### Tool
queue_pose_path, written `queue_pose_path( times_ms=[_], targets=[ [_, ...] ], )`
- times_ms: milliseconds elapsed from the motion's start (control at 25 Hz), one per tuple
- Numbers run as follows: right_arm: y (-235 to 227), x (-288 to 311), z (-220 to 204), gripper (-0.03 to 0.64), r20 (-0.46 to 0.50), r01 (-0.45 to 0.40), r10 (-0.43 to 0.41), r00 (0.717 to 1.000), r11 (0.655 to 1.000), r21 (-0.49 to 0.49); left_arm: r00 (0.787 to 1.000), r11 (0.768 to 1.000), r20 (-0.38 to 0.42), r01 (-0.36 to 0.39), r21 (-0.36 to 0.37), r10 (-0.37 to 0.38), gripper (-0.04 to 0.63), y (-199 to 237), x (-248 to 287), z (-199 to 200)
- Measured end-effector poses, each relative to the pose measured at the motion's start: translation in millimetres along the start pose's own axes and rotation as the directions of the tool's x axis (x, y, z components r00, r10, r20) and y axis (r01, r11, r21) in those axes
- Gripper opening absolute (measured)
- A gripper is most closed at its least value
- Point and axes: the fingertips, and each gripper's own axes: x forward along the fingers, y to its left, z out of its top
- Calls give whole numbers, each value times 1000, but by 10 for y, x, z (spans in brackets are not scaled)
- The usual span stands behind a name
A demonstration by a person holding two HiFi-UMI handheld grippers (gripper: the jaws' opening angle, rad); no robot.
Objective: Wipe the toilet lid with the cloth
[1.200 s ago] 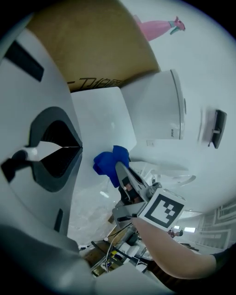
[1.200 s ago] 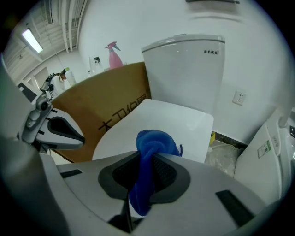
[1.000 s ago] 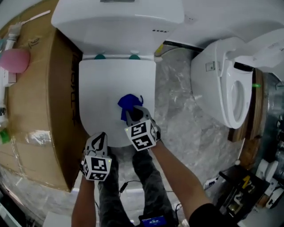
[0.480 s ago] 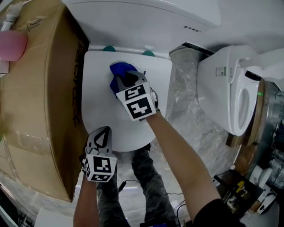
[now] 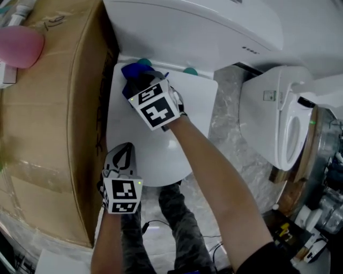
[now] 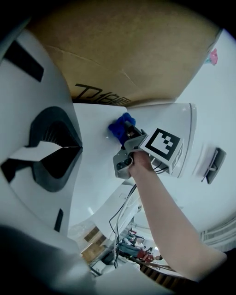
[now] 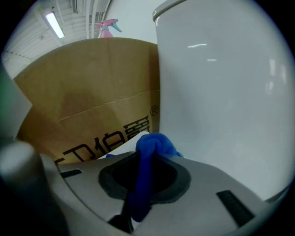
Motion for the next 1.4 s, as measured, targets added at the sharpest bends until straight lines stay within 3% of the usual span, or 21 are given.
queue_pose_path(
  times_ms=[200, 480, 1040, 1240, 1400],
  targets=[
    [187, 141, 108, 57, -19, -44, 43, 999, 995, -92, 999, 996, -12, -47, -72, 46, 11, 135, 42, 14],
    [751, 163, -23, 57, -75, -166, 155, 985, 969, -183, 998, 994, -27, -66, -85, 64, 11, 119, -101, -135],
    [1550, -193, -592, 57, -128, -332, 313, 941, 926, -178, 995, 994, -64, -80, -80, 75, 11, -70, -470, -500],
    [1804, -417, -850, 57, -133, -374, 355, 925, 912, -167, 994, 986, -74, -89, -139, 79, 11, -127, -622, -638],
    [2016, -617, -1097, 57, -140, -403, 383, 913, 900, -164, 993, 987, -82, -93, -135, 82, 11, -199, -719, -761]
  ],
)
